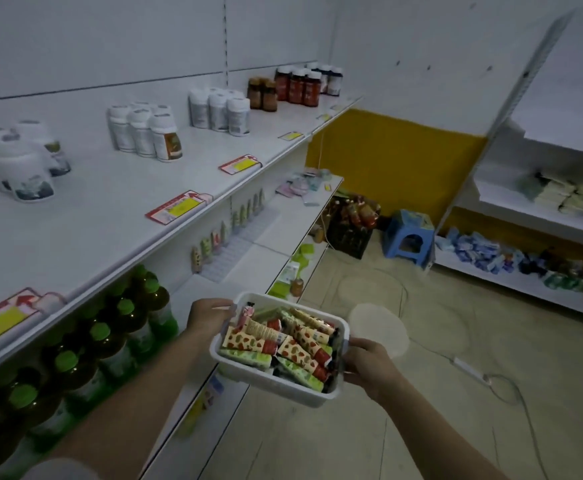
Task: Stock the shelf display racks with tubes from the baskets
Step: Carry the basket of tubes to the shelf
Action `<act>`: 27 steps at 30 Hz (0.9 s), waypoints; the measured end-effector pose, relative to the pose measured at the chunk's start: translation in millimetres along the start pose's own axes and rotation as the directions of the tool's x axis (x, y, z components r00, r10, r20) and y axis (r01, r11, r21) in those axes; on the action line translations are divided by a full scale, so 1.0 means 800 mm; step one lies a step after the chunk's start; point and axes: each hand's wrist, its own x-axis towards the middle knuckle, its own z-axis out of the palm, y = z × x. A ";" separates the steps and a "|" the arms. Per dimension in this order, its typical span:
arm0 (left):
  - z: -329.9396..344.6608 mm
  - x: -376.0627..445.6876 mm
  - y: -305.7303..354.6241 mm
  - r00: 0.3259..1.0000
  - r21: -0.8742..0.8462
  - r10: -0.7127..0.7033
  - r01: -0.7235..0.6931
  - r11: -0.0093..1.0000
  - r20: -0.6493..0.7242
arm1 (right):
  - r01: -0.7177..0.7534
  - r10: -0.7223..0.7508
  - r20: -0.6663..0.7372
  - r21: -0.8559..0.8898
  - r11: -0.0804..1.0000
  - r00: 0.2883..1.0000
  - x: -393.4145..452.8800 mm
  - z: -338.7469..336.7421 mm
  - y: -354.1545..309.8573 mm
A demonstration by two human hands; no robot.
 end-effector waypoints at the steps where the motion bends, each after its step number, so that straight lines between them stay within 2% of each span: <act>1: 0.002 0.019 0.003 1.000 0.008 -0.005 0.005 1.000 -0.030 | -0.005 0.005 0.016 -0.002 1.000 1.000 0.023 0.007 -0.008; 10: -0.009 0.151 0.006 0.959 -0.055 -0.091 0.079 0.995 -0.269 | -0.076 0.115 0.295 -0.139 0.987 0.949 0.220 0.076 -0.071; 15: -0.004 0.210 0.015 0.915 0.079 -0.065 0.104 0.991 -0.397 | -0.075 0.189 0.467 -0.250 0.965 0.864 0.317 0.117 -0.101; 19: 0.001 0.254 0.022 0.898 0.265 -0.045 0.176 0.948 -0.438 | -0.154 0.314 0.553 -0.317 0.936 0.771 0.370 0.146 -0.108; 21: -0.002 0.281 0.023 0.918 0.346 -0.077 0.223 0.911 -0.390 | -0.208 0.376 0.592 -0.334 0.920 0.713 0.390 0.162 -0.104; 25: -0.008 0.329 0.000 0.922 0.431 -0.156 0.309 0.848 -0.355 | -0.294 0.461 0.588 -0.361 0.885 0.665 0.426 0.198 -0.079; 27: -0.009 0.349 -0.018 0.902 0.388 -0.184 0.342 0.856 -0.390 | -0.337 0.481 0.600 -0.343 0.877 0.640 0.437 0.210 -0.064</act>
